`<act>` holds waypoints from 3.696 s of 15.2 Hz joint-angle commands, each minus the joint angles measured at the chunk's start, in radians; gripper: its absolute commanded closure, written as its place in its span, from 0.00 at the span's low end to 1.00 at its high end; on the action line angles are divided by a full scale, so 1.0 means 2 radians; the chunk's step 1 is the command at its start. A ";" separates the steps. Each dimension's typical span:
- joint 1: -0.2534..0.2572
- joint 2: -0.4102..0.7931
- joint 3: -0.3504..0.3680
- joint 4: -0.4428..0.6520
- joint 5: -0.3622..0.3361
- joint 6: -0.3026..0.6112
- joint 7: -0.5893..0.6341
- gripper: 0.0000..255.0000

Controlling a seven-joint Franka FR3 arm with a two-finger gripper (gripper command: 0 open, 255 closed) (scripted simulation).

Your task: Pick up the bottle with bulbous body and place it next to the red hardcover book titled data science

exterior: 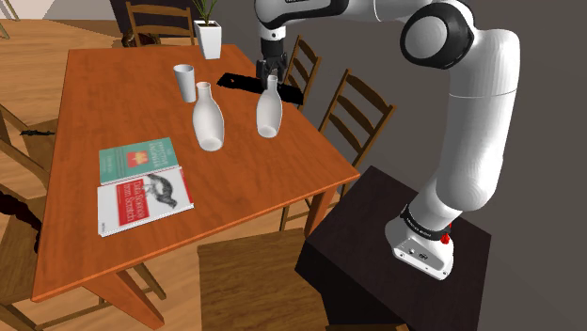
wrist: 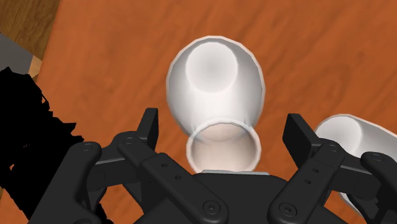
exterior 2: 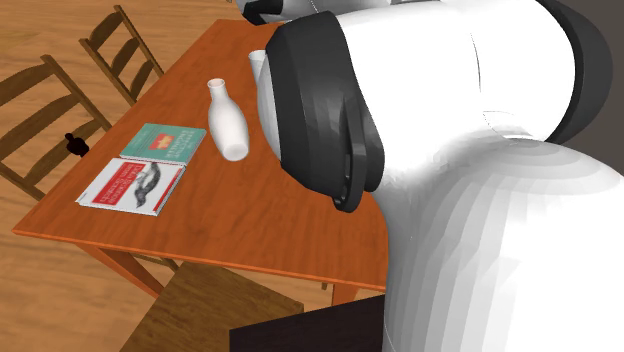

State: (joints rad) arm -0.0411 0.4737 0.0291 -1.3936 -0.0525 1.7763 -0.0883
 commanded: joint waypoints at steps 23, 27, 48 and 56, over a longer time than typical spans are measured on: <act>0.001 -0.003 0.000 0.048 0.001 -0.051 -0.002 1.00; 0.001 -0.001 0.000 0.078 0.001 -0.079 -0.003 1.00; 0.122 0.010 0.046 0.127 -0.006 -0.122 0.158 1.00; 0.193 0.079 0.063 0.238 -0.015 -0.165 0.235 1.00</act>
State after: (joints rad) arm 0.3248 0.6157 0.1504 -0.9476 -0.0807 1.4599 0.3590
